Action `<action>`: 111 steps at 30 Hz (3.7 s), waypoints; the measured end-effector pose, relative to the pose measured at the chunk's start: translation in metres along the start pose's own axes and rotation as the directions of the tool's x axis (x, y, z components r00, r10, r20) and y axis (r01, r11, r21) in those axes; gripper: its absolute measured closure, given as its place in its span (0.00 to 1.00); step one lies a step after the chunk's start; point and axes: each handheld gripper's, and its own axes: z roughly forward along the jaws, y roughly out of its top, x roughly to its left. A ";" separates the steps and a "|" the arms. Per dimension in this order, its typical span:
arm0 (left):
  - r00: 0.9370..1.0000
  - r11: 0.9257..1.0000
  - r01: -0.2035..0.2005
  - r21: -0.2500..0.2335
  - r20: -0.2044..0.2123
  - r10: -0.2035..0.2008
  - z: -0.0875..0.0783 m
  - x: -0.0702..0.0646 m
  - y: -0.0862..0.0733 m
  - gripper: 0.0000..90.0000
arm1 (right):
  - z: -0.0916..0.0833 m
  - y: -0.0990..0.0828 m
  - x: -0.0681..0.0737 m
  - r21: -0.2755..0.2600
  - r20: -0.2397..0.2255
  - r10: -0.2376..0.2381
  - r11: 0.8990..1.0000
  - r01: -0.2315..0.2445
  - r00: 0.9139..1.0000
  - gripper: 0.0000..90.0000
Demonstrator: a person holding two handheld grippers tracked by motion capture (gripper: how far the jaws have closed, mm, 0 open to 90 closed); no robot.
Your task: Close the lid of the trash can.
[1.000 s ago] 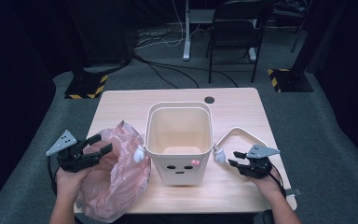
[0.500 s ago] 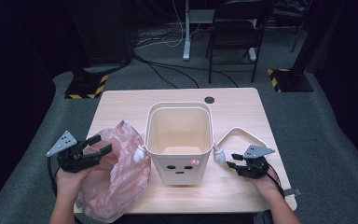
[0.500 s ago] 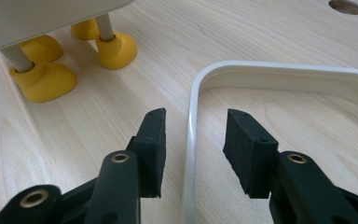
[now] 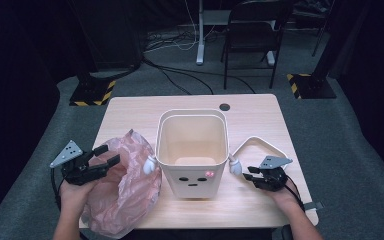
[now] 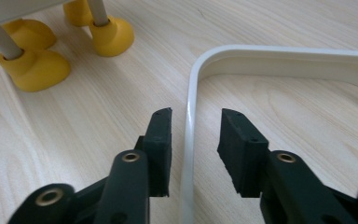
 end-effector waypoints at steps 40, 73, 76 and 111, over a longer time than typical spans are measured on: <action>1.000 1.000 0.010 0.001 -0.002 -0.010 -0.001 0.000 -0.001 0.37 | 0.010 -0.004 -0.003 0.078 -0.027 0.026 0.997 -0.024 0.999 0.91; 1.000 1.000 0.012 0.005 -0.003 -0.012 0.000 0.001 -0.003 0.37 | 0.017 -0.004 0.000 0.140 -0.015 0.004 0.990 -0.002 1.000 0.92; 1.000 1.000 0.013 0.005 -0.002 -0.013 0.000 0.001 -0.002 0.37 | 0.016 -0.004 0.001 0.145 -0.003 -0.012 0.989 0.013 1.000 0.92; 1.000 1.000 0.019 -0.012 -0.010 -0.019 -0.006 0.003 -0.001 0.37 | -0.022 0.033 0.012 0.068 -0.023 -0.067 0.995 0.068 0.998 0.93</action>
